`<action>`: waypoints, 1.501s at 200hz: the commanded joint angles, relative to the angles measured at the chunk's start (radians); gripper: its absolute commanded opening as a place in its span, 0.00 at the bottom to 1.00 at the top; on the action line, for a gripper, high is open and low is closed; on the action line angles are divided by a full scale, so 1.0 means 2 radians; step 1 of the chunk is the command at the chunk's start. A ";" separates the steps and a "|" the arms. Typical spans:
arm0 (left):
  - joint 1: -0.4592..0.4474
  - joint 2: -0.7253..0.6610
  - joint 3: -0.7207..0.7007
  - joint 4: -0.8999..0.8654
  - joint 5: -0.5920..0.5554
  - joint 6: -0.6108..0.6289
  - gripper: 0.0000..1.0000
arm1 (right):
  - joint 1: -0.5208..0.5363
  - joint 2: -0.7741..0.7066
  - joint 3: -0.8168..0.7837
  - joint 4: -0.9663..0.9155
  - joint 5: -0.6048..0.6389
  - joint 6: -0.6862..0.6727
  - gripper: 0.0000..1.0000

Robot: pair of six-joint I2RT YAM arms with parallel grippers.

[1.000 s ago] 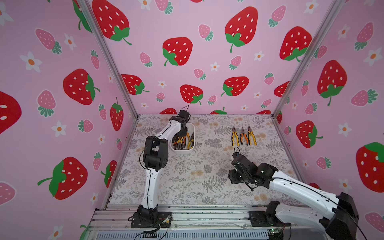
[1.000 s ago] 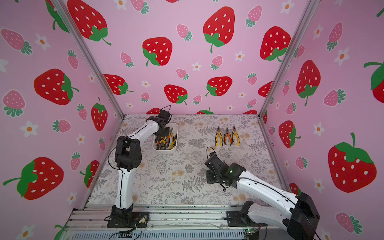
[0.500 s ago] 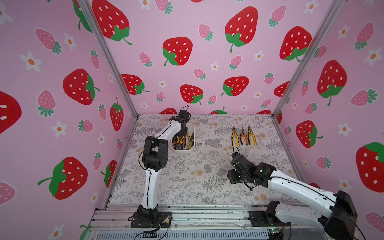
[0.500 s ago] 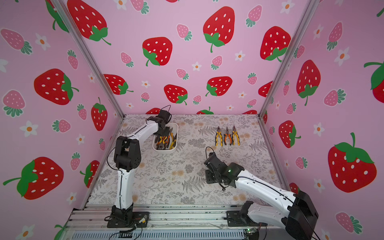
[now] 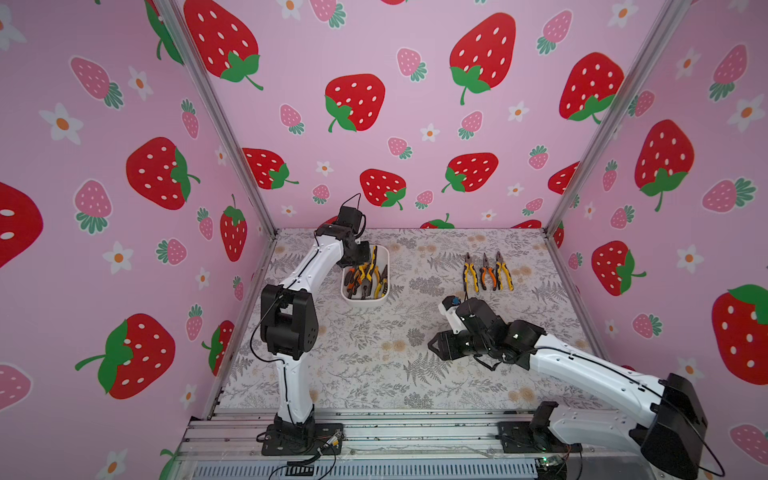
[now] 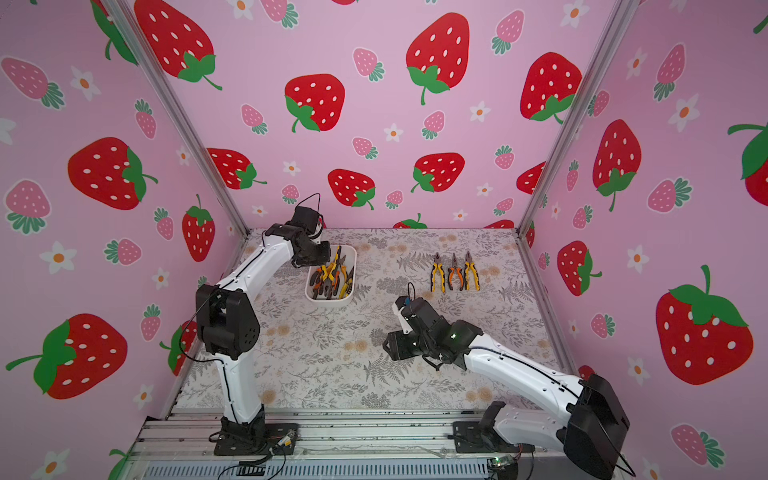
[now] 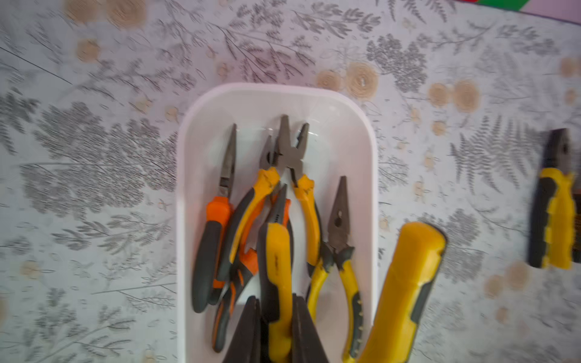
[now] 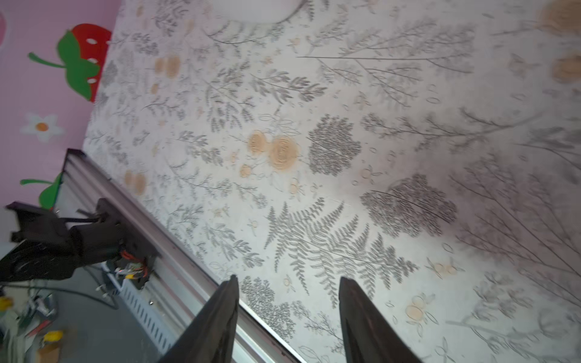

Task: Take the pliers out of the storage box
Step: Pick up the pliers from the storage box, then place the pliers at the center of the board.

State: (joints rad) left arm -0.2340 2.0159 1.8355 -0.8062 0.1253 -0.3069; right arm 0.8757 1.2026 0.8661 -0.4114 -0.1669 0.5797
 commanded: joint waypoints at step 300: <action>-0.102 -0.025 -0.125 -0.162 0.697 0.246 0.00 | -0.059 0.012 0.200 -0.211 -0.001 -0.312 0.63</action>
State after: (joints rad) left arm -0.4416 1.8748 1.4220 -0.7486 1.3735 -0.2153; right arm 0.7391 1.2343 1.2415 -0.7288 -0.2749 -0.0158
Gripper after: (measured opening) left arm 0.145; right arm 0.626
